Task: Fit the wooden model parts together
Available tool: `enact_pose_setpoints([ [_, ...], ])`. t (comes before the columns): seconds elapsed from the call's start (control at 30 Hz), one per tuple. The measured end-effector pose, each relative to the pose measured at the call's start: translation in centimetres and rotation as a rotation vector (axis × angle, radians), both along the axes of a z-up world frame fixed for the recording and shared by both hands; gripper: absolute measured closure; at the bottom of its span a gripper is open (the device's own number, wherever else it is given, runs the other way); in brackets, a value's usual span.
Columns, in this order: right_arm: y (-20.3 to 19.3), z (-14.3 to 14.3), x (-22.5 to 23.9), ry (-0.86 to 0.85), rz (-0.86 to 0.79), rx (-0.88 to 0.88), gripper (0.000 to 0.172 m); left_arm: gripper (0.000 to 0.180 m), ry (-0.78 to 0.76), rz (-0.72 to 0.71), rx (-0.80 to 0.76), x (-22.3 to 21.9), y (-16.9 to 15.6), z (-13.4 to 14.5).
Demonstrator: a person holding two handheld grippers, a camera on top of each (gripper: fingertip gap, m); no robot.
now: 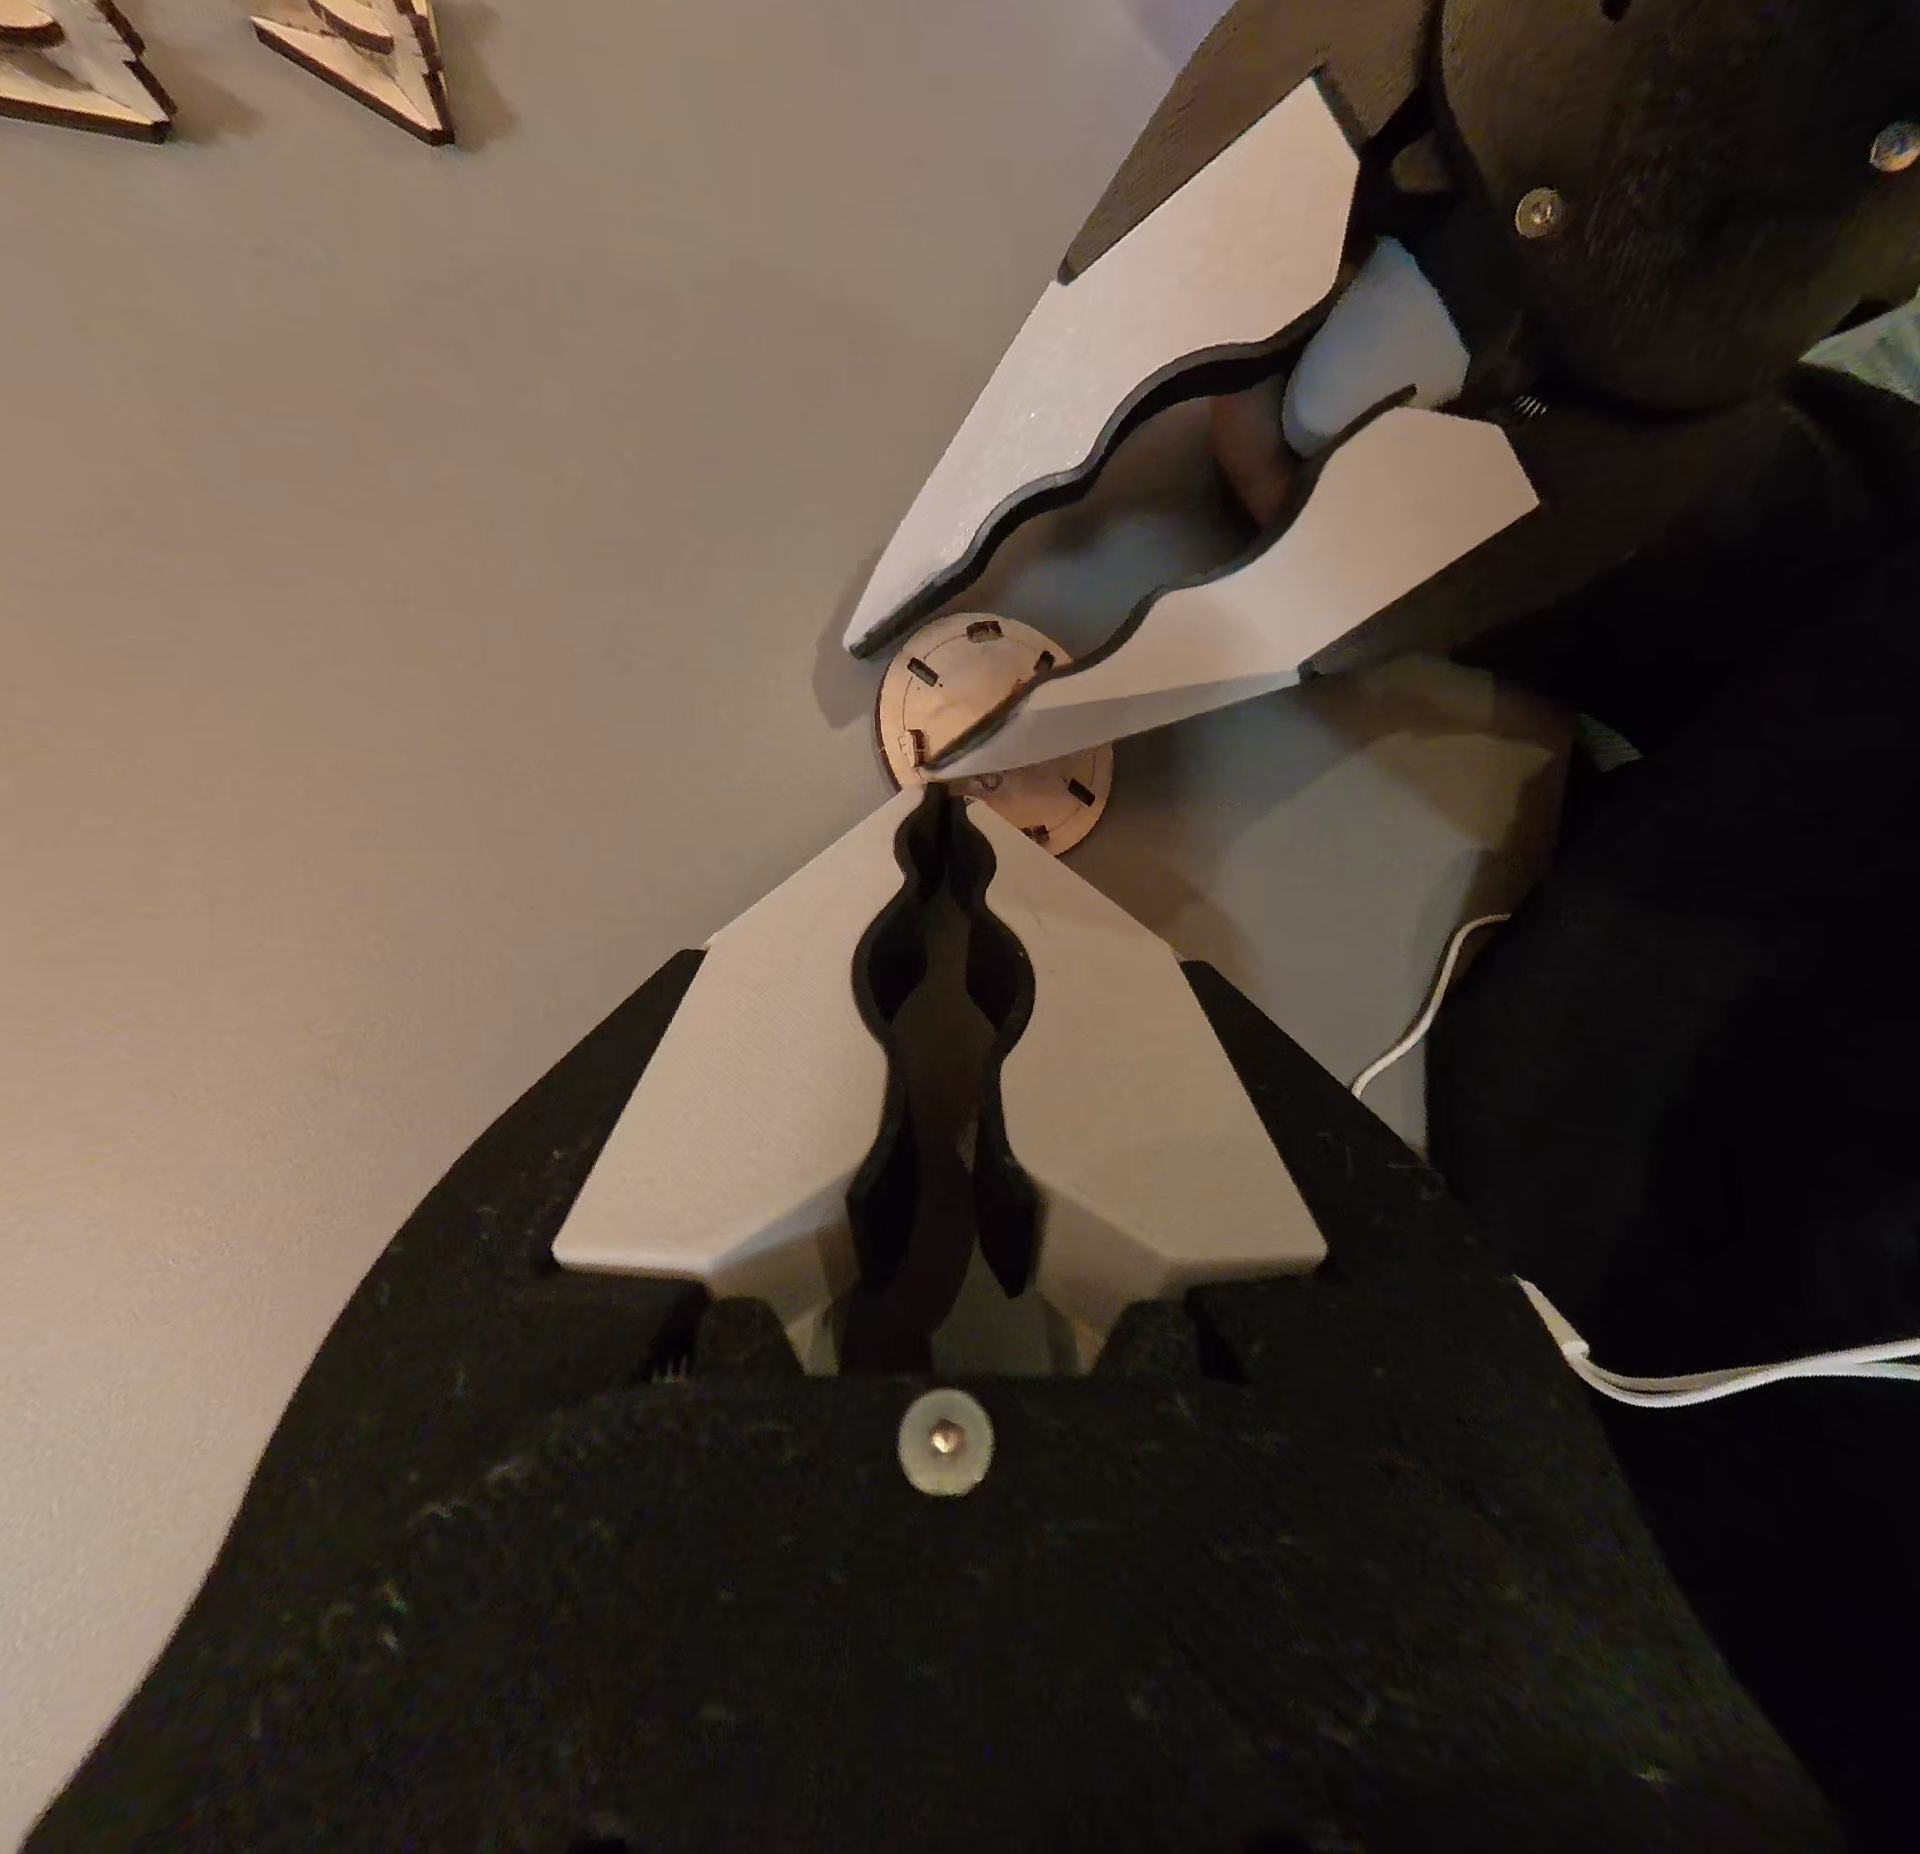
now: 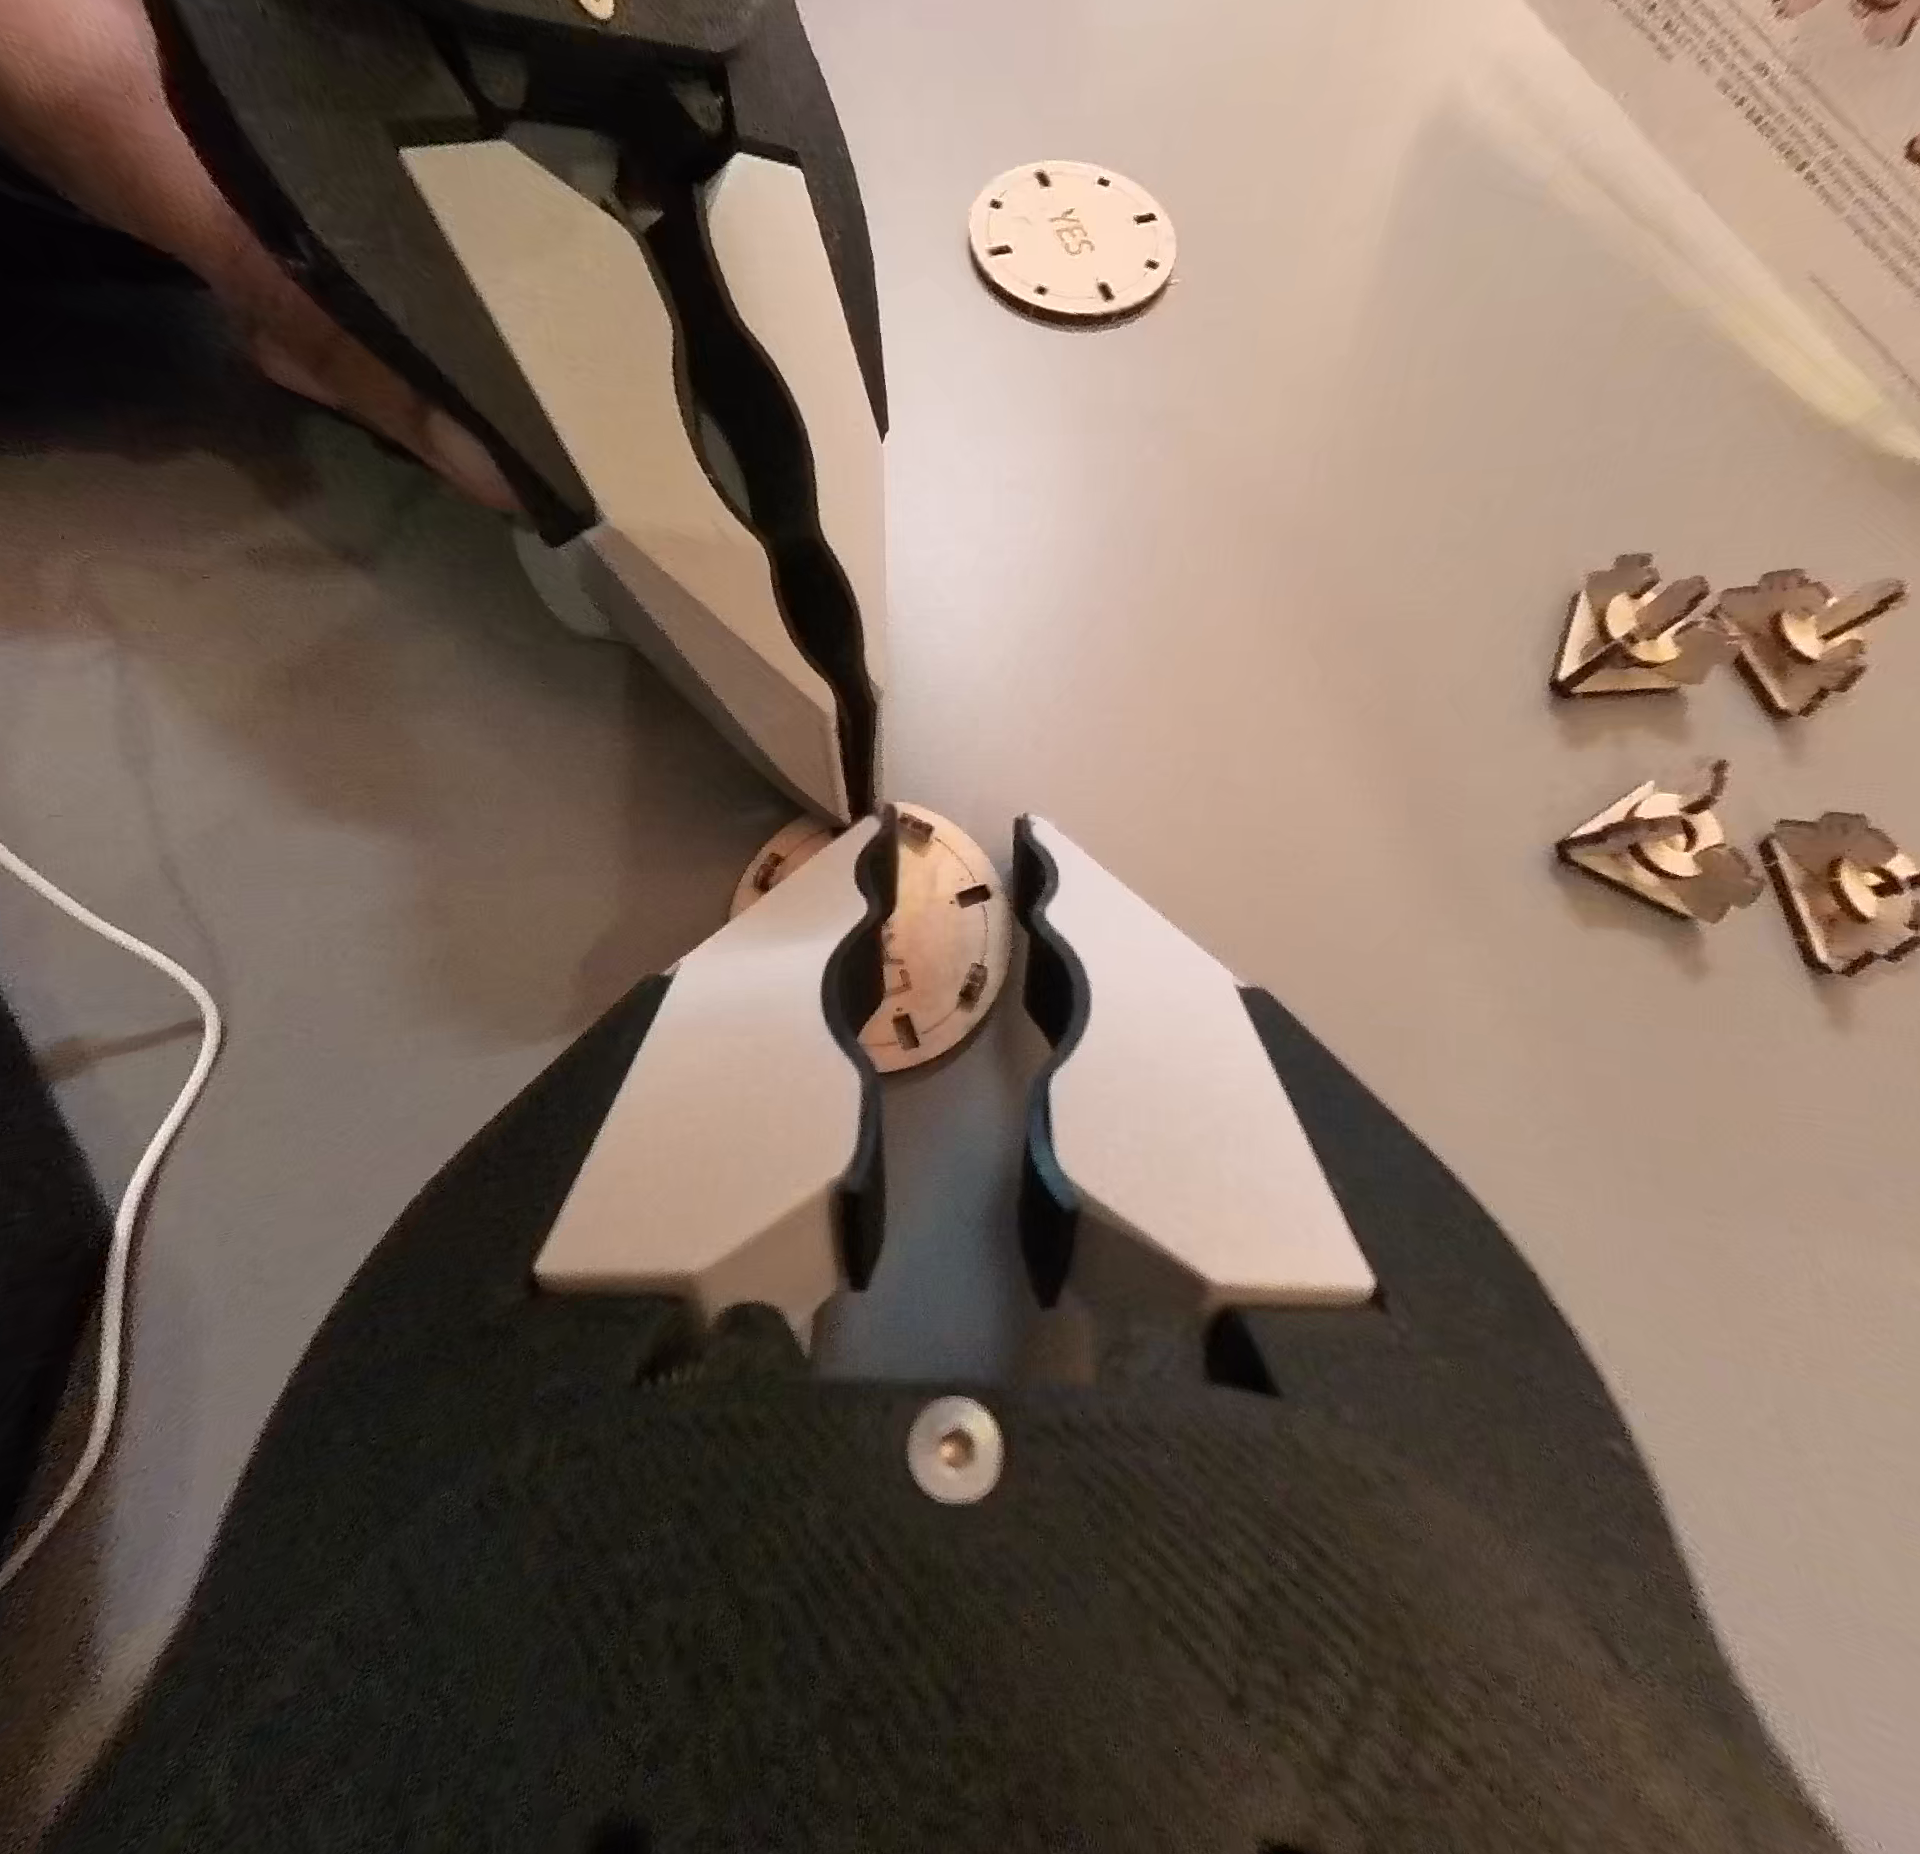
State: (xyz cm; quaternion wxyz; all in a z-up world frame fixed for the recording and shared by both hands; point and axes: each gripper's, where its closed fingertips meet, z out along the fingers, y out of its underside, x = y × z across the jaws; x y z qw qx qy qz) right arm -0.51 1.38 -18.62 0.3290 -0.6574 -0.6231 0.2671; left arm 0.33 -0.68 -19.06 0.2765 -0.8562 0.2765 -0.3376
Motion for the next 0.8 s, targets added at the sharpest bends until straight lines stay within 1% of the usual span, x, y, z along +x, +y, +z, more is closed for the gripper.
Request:
enact_pose_setpoints([
  [0.3, -0.11, -0.02, -0.03, 0.0, -0.009, -0.013, 0.153, 0.179, 0.0, 0.0, 0.001, 0.01, 0.03, -0.01],
  [0.43, -0.33, -0.07, -0.09, 0.001, -0.018, -0.049, 0.159, 0.179, 0.0, 0.0, 0.001, 0.0, 0.03, -0.01],
  [0.57, -0.27, -0.08, -0.13, 0.004, -0.048, -0.076, 0.159, 0.179, -0.006, 0.001, -0.006, -0.02, 0.04, 0.0],
  [0.8, -0.28, -0.1, -0.16, 0.005, -0.049, -0.089, 0.159, 0.179, -0.007, 0.001, -0.006, -0.02, 0.03, 0.0],
])
